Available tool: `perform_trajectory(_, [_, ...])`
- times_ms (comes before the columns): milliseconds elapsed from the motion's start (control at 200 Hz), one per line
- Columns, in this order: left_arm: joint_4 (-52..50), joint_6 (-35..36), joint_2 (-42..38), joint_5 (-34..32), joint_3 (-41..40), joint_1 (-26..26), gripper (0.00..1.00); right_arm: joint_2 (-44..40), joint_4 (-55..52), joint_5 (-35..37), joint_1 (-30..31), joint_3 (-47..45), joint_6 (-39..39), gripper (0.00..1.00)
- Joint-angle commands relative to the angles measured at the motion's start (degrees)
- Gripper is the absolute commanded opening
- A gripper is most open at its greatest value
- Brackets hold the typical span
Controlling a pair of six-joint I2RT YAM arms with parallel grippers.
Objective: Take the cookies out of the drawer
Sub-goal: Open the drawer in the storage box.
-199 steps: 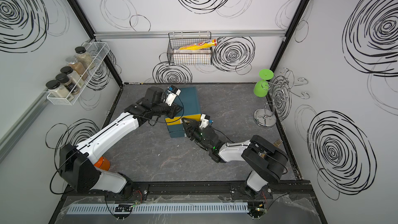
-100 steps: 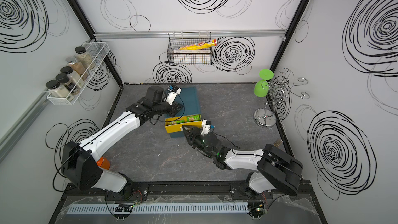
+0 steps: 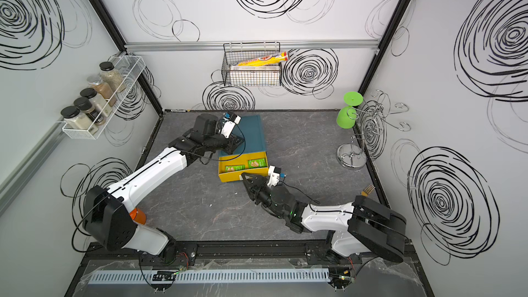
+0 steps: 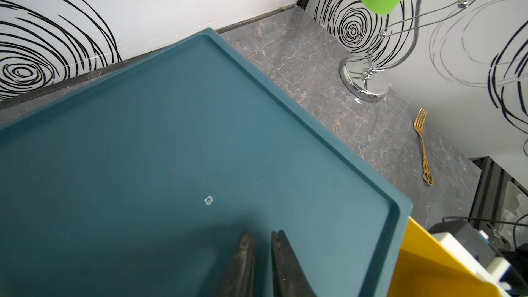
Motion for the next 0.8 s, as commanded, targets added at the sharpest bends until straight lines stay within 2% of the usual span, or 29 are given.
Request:
perform_trajectory(0, [-8.0,-0.7,2.9,-1.0,-2.7,0.6,0.20,0.8,-1.6,-0.9,2.4,-2.1,1.4,0.36])
perform_trajectory(466, [-7.4,-1.2,3.1,-1.0,-3.1,0.6,0.20,-2.3,-3.7,2.7,6.1,-4.3,1.6,0.36])
perform_trajectory(796, [-7.5,-1.3,3.3,-1.2,-2.9,0.6,0.20,0.2,-1.6,2.4,7.1,-4.1,2.3,0.36])
